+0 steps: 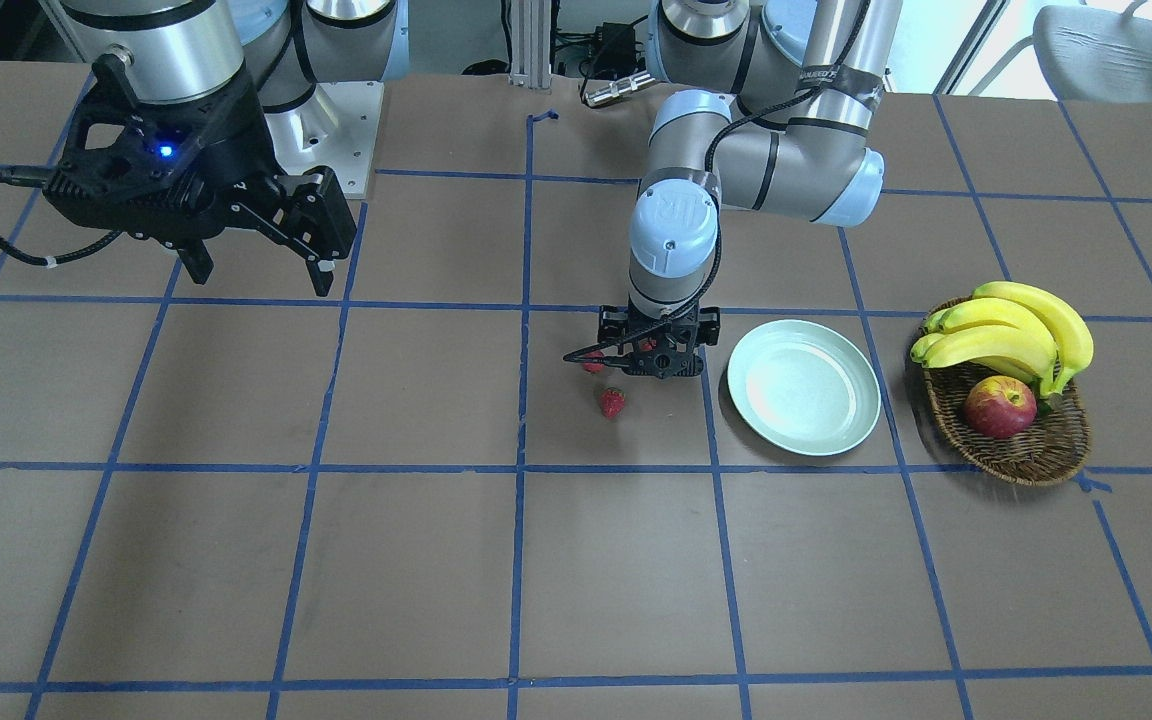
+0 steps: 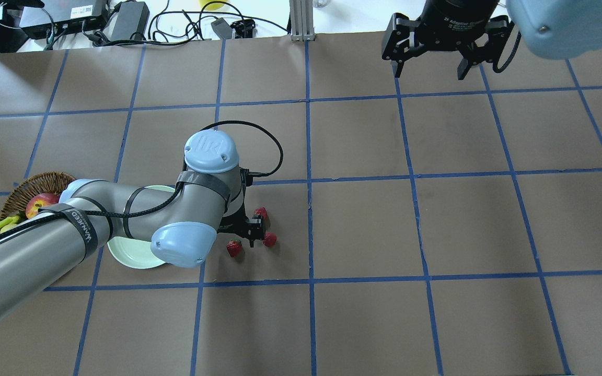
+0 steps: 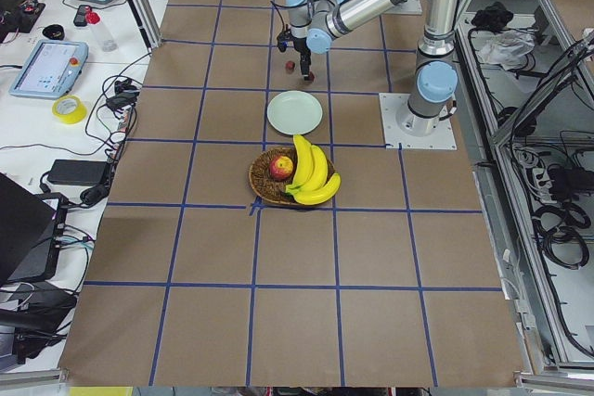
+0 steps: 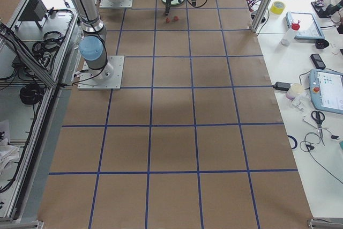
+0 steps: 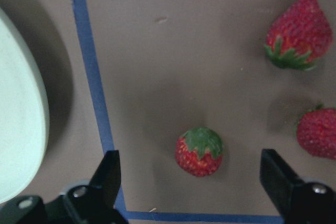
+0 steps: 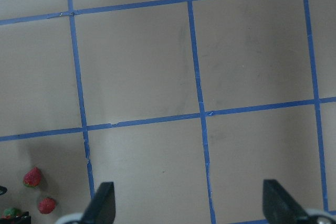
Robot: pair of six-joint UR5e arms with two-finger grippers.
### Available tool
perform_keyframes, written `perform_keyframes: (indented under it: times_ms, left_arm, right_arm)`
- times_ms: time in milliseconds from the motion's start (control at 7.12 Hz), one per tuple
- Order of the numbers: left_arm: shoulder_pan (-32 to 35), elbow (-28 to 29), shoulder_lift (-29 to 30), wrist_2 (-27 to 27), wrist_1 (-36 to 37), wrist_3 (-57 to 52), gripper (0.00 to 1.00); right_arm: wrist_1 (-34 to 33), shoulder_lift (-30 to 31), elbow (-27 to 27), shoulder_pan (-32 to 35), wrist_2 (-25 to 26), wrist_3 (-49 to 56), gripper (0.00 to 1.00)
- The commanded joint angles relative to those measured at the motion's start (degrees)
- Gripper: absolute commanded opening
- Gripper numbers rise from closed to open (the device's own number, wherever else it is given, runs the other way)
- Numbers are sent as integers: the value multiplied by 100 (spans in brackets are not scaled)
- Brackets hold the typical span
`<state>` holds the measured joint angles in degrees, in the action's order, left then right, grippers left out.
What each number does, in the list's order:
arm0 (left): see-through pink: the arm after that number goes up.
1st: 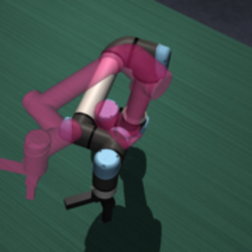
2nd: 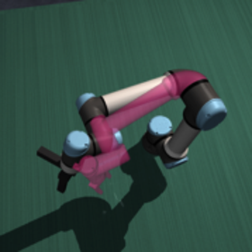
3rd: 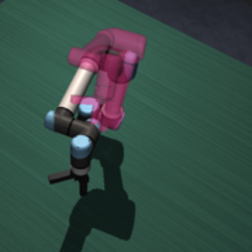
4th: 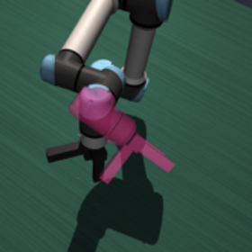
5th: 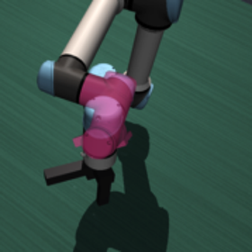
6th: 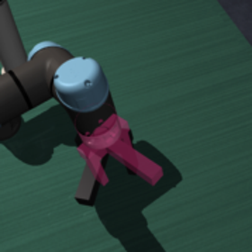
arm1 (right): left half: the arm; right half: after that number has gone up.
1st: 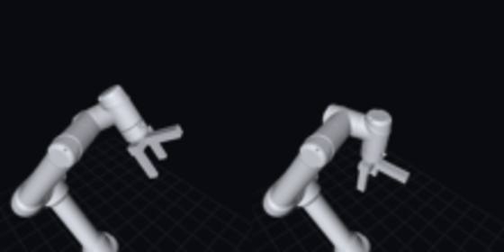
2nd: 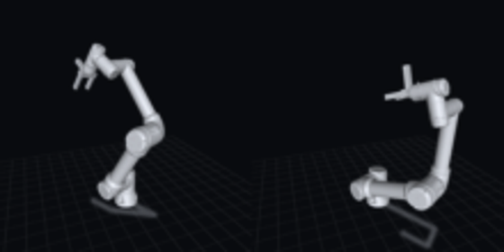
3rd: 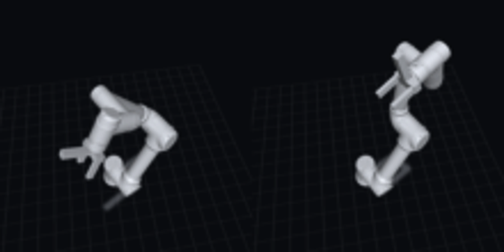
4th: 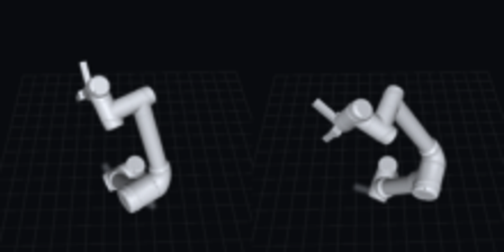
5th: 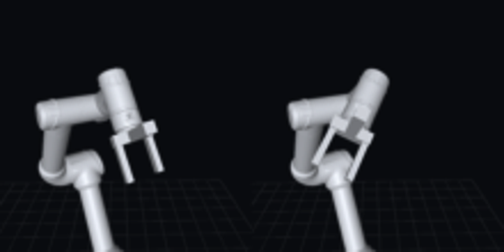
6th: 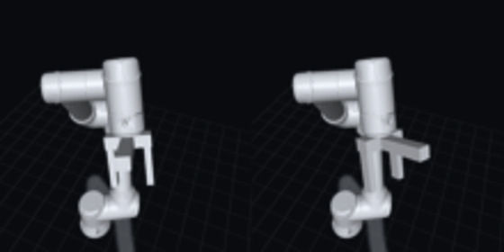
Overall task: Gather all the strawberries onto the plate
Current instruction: 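Lower the left gripper and grasp the strawberry nearest the plate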
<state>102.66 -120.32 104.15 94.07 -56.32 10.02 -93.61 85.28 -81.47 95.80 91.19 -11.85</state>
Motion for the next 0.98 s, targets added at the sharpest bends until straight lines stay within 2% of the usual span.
perform_keyframes:
  times_ms: [0,140,281,421,562,843]
  left_arm:
    - [0,0,96,-46,16,0,86]
    - [0,0,132,-46,33,0,75]
    - [0,0,132,-37,33,0,51]
    - [0,17,132,-29,33,-9,18]
    - [0,35,132,-46,33,-9,0]
    - [-244,79,53,-64,42,-87,0]
  right_arm:
    - [1,6,-18,0,-14,16,100]
    - [1,6,-35,0,-23,16,100]
    - [1,6,-35,0,-23,16,100]
    - [1,15,-35,0,-23,24,100]
    - [9,15,-44,0,-14,16,100]
    - [9,15,-44,0,-14,16,100]
